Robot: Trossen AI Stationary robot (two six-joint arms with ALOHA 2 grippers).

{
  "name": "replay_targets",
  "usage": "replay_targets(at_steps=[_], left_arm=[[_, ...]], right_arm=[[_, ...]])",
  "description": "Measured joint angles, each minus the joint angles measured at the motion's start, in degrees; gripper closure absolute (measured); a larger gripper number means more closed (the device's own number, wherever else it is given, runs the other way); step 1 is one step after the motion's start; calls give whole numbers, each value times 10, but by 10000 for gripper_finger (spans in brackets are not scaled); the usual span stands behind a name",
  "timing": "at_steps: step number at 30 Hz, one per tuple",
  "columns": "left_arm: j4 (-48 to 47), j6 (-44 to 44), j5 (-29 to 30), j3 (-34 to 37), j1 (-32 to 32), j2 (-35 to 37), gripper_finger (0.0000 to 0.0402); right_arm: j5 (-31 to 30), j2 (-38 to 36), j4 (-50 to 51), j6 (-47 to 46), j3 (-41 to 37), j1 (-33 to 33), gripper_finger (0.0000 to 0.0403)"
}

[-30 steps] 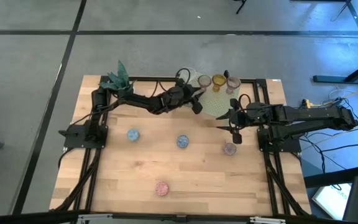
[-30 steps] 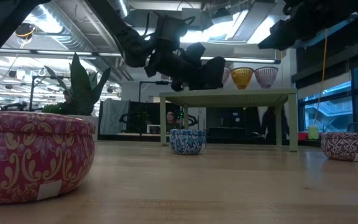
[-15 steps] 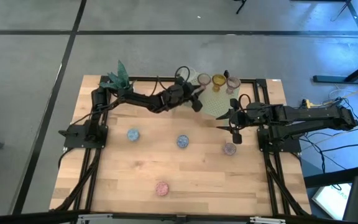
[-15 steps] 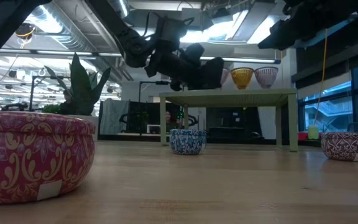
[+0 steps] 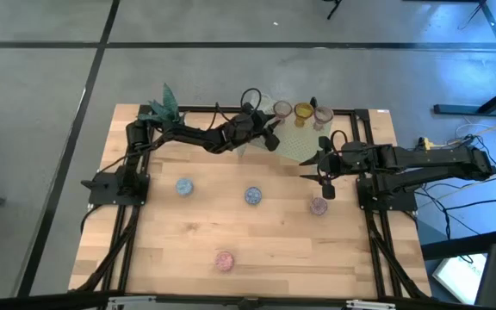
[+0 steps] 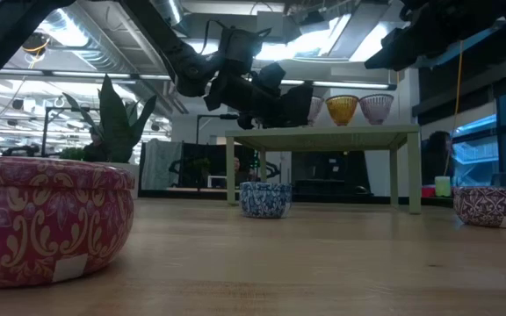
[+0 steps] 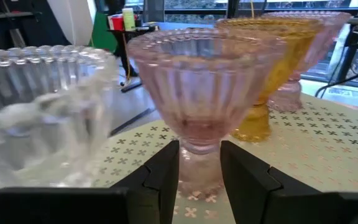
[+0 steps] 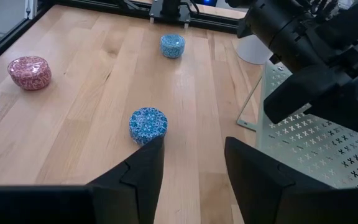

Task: Pick & Place candle stick holders
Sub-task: Put the pink candle holder on the shelf aligned with the brown candle holder, then put the red scented candle on the shelf

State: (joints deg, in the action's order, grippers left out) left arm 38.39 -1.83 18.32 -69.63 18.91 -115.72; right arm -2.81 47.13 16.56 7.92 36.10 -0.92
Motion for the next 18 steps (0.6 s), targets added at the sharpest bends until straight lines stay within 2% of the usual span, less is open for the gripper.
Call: replay_targets(at_steps=[11, 16, 18], left_arm=[[0, -4, 0, 0, 3, 0, 288], [0, 3, 2, 0, -14, 0, 288], [0, 26, 20, 0, -28, 0, 288]], right_arm=[[0, 0, 0, 0, 0, 0, 230], [0, 0, 0, 0, 0, 0, 230], [0, 0, 0, 0, 0, 0, 230]])
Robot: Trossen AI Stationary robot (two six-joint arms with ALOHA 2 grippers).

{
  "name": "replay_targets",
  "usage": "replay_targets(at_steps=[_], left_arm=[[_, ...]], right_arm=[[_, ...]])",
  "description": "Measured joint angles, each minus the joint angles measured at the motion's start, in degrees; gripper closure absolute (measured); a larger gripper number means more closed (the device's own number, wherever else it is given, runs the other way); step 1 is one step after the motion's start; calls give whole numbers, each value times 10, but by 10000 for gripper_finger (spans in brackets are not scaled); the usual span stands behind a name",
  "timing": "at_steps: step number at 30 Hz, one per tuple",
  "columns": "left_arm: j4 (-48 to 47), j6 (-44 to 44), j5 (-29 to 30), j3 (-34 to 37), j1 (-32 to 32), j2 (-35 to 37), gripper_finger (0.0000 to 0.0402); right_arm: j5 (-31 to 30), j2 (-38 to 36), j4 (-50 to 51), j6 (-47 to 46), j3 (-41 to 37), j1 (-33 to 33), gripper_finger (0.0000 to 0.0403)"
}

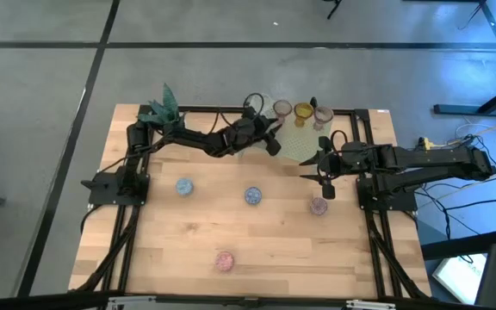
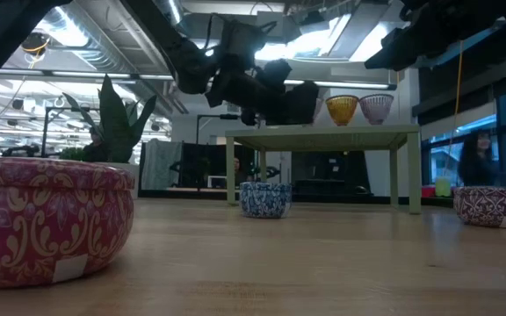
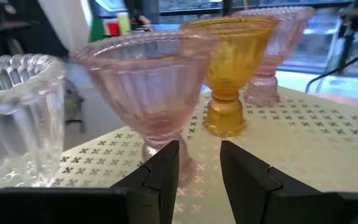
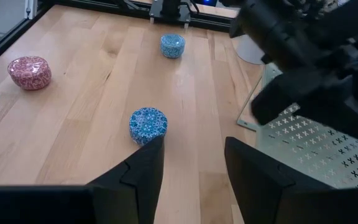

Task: Pick & Place candle stick holders
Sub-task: Put the red scented candle on the shelf

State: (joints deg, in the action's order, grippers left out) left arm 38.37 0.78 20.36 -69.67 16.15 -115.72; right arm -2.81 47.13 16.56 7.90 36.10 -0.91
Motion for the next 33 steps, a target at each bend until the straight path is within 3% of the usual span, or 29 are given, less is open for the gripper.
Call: replay_targets(at_steps=[3, 7, 11, 14, 22, 33], left_arm=[[0, 19, 70, 0, -23, 1, 288], [-22, 38, 117, -1, -47, 12, 288], [-106, 38, 229, -1, -69, 20, 288], [-183, -8, 264, -1, -74, 37, 288], [-264, -38, 259, 1, -74, 88, 288], [-331, -15, 224, 1, -79, 223, 288]], right_arm=[[0, 0, 1, 0, 0, 0, 230], [0, 0, 11, -2, 0, 0, 230], [0, 0, 26, -19, 0, 0, 230], [3, 0, 27, -38, 0, 0, 230], [24, 0, 33, -49, 0, -5, 230], [29, 0, 44, -63, 0, -5, 230]])
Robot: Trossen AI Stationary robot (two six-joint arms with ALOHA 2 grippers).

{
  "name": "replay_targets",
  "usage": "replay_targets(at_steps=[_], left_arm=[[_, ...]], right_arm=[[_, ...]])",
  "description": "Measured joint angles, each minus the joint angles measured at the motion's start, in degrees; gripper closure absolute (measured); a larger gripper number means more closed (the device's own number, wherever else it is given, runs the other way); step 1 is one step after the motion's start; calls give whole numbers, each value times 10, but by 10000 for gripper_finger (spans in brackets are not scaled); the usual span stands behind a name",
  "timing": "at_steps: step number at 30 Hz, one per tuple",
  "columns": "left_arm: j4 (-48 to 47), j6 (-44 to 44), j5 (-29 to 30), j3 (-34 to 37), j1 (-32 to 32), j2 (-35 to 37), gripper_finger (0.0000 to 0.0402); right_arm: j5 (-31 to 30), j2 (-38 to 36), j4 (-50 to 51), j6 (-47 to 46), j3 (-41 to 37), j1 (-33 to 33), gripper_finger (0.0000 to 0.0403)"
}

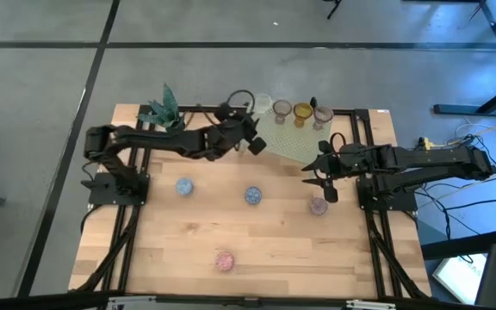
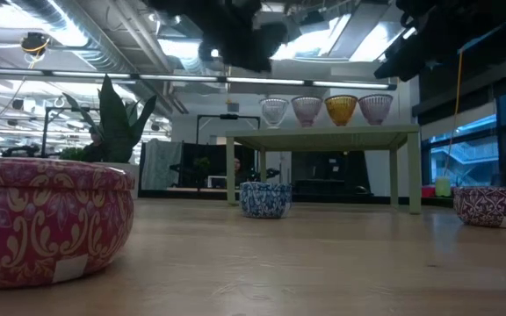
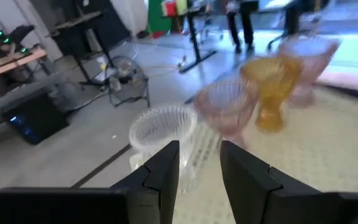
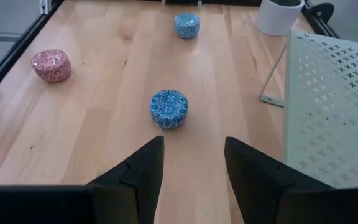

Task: Pick & Place candle stick holders
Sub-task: Put the red scented candle on the shelf

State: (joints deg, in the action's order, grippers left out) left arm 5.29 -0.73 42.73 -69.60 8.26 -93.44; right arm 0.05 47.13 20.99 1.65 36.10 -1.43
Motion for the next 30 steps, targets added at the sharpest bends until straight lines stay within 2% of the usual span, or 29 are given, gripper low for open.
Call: replay_targets(at_steps=[5, 10, 15, 18, 23, 30], left_arm=[[-23, 0, -9, 31, -21, 72, 288], [-8, -14, -30, 118, -54, 146, 288], [46, -24, -66, 203, -98, 196, 288], [75, -20, -66, 240, -125, 219, 288], [104, -21, -64, 276, -172, 239, 288], [113, -16, -38, 280, -215, 241, 288]], right_arm=[[0, 0, 0, -12, 0, 0, 230], [0, 0, -5, -30, 0, 0, 230], [0, 0, -1, -46, 0, -8, 230], [18, 0, 7, -67, 0, -27, 230], [109, 0, 13, -107, 0, -64, 230], [117, 0, -7, -104, 0, -89, 230]])
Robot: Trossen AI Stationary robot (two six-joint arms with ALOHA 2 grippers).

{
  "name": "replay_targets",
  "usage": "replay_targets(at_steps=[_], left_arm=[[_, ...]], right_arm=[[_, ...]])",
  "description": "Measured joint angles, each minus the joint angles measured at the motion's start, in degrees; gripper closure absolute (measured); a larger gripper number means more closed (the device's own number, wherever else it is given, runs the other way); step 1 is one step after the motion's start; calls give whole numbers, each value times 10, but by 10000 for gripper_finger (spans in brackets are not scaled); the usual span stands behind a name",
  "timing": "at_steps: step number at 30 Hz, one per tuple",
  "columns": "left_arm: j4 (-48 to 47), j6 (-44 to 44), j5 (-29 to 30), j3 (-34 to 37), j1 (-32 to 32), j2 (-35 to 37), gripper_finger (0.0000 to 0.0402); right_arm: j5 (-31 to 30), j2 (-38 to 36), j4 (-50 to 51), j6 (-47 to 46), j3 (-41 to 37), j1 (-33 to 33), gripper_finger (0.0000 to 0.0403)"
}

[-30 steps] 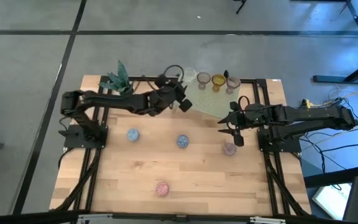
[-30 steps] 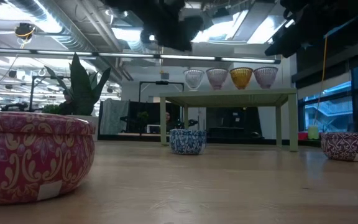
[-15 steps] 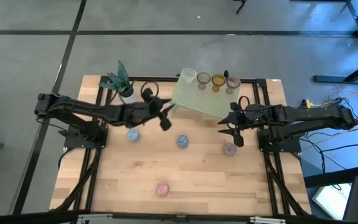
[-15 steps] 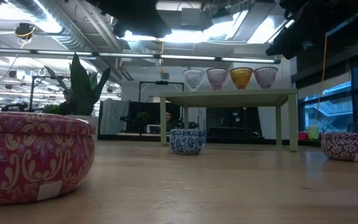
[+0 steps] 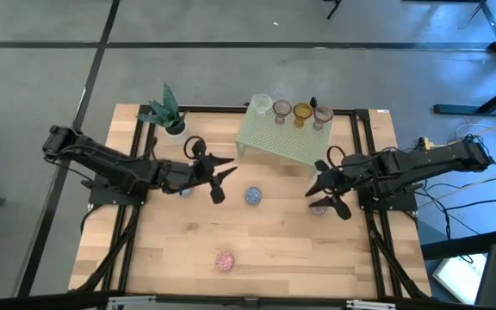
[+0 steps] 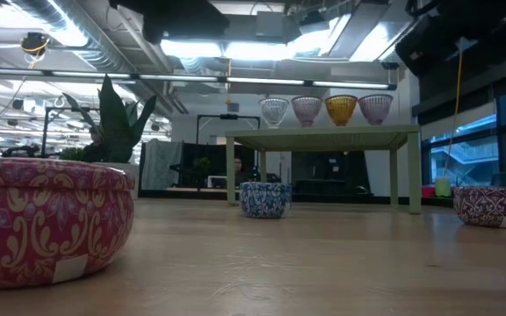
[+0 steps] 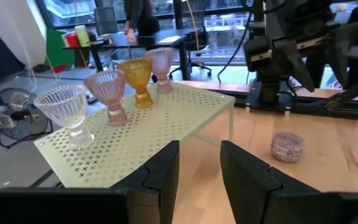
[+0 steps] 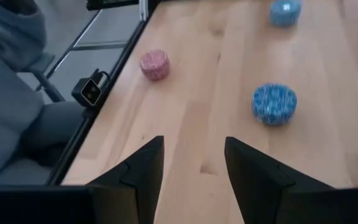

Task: Pick & Place candle stick holders
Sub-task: Put the red scented candle on the shelf

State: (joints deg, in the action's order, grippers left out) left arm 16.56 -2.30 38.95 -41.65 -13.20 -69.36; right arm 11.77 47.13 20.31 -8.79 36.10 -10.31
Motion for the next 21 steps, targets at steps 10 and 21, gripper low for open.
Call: replay_targets(at_steps=[10, 21], left_arm=[[-2, 10, 8, 0, -54, 9, 288], [-96, -13, 66, 19, -122, 127, 288]], right_arm=[[1, 1, 1, -2, 43, -20, 230], [-120, -4, 167, -72, 106, -103, 230]])
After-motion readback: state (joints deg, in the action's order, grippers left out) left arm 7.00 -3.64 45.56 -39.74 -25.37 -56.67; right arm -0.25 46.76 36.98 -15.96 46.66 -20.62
